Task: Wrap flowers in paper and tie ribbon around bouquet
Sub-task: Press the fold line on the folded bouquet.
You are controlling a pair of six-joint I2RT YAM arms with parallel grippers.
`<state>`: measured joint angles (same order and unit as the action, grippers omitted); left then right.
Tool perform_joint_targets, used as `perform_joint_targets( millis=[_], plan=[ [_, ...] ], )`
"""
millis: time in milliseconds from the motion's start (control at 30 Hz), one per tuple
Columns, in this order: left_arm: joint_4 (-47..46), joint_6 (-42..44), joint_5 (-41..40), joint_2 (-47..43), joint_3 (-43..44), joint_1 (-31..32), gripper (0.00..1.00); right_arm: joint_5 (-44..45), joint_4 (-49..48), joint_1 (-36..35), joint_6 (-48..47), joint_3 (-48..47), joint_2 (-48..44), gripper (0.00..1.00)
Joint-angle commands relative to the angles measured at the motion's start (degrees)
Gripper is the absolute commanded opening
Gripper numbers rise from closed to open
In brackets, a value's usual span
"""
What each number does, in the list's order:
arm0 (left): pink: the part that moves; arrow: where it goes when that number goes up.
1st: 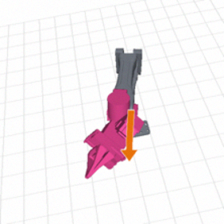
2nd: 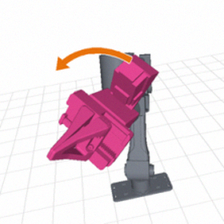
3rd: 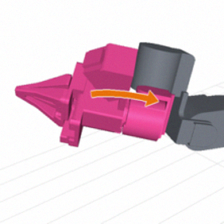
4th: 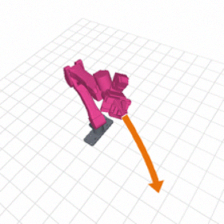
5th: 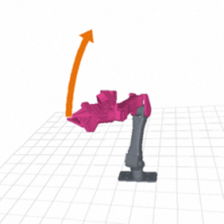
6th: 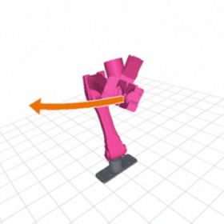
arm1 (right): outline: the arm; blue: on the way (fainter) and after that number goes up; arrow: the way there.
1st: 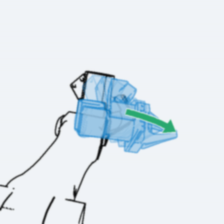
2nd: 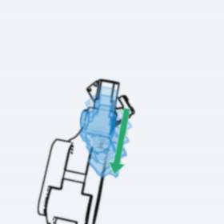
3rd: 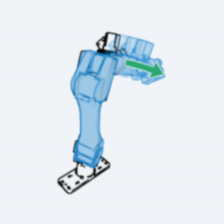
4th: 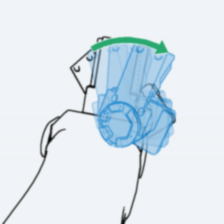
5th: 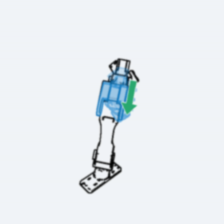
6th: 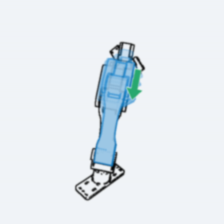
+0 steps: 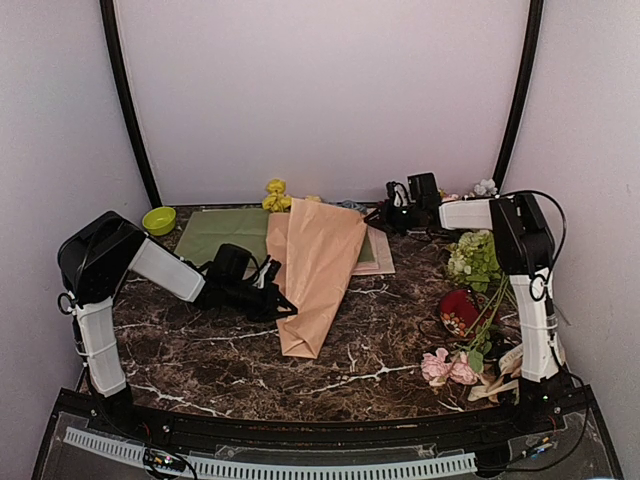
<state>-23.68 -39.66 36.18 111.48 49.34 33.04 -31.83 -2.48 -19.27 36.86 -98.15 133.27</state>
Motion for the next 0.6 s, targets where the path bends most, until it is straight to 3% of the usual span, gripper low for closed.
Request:
perform_joint_targets(
  millis=[0, 133, 267, 433, 567],
  plan=[
    [6.57, 0.22, 0.14, 0.8, -1.97, 0.01, 0.0, 7.55, 2.02, 2.65, -5.74, -4.13, -2.39, 0.2],
    [6.37, 0.09, 0.06, 0.84, -1.97, -0.01, 0.0, 9.57, 6.82, 1.38, -10.01, -2.25, -7.9, 0.23],
    [5.89, -0.23, 0.19, 1.13, -2.06, 0.01, 0.0, 10.71, 9.2, -4.96, -16.33, 7.89, -16.46, 0.23],
    [5.03, -0.77, 0.81, 1.29, -2.25, 0.01, 0.0, -1.13, 7.86, -17.26, -20.72, 19.01, -22.21, 0.23],
    [4.41, -1.26, 0.85, 1.15, -2.48, 0.0, 0.0, -4.99, 3.62, -25.67, -19.36, 24.53, -21.25, 0.21]
  ],
)
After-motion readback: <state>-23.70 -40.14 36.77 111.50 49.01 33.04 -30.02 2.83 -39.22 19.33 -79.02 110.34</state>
